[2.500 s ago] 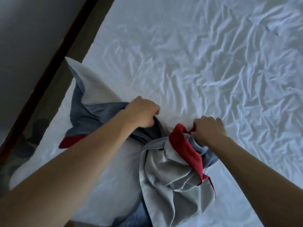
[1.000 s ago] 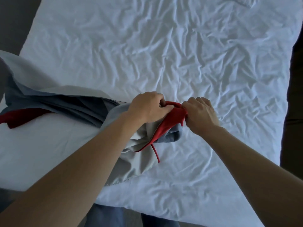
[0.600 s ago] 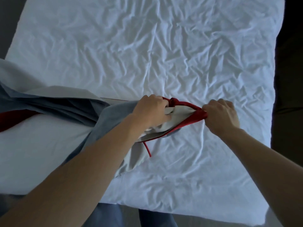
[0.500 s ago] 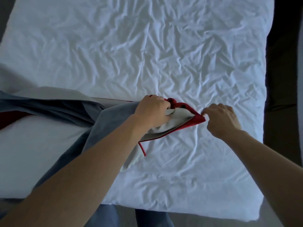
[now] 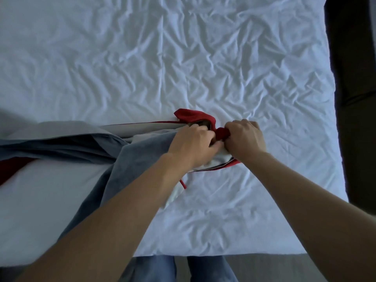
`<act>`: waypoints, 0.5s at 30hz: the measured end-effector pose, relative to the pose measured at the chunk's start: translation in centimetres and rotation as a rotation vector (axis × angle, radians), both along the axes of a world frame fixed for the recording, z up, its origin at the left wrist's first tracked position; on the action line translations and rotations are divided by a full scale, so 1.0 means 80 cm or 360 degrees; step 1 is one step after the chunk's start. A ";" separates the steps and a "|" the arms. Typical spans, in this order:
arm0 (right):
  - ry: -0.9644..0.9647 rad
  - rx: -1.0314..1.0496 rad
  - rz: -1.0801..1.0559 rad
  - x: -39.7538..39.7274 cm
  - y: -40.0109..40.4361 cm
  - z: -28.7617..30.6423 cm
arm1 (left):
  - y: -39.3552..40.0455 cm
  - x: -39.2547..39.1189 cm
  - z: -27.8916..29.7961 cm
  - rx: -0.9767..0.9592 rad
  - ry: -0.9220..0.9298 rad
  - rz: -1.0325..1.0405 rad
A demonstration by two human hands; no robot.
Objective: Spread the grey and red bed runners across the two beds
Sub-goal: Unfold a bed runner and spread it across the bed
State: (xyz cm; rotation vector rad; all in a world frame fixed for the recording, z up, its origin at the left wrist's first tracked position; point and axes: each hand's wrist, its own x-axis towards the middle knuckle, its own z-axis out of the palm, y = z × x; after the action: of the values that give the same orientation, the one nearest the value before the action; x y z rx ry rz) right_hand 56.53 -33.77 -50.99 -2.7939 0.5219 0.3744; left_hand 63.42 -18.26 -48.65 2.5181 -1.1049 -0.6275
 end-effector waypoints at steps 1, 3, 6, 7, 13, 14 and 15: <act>0.0074 -0.0047 -0.0054 -0.010 -0.007 0.001 | 0.003 0.002 0.000 -0.0044 0.0016 0.0024; 0.0304 -0.0186 -0.0179 -0.040 -0.029 0.005 | 0.007 0.005 0.001 -0.0097 0.0033 0.0030; 0.0659 -0.0301 -0.0460 -0.091 -0.053 0.018 | 0.009 0.001 0.004 -0.0121 0.0006 -0.0040; 0.0720 -0.0311 -0.0539 -0.105 -0.053 0.021 | 0.008 -0.001 0.005 -0.0135 -0.0006 -0.0068; 0.0501 -0.0236 -0.0534 -0.115 -0.022 0.017 | 0.013 -0.007 0.003 -0.0081 -0.0081 -0.0193; 0.0424 -0.0215 -0.0484 -0.104 -0.016 0.016 | 0.014 -0.007 0.003 -0.0054 -0.0108 -0.0183; 0.0356 -0.0200 -0.0420 -0.092 -0.010 0.014 | 0.015 -0.007 0.003 -0.0027 -0.0124 -0.0167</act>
State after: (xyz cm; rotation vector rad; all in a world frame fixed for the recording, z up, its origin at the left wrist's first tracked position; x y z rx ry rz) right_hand 49.19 -34.61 -49.88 -2.7650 0.9840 0.6171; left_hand 62.83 -17.09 -48.39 2.5021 -1.2712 -0.5488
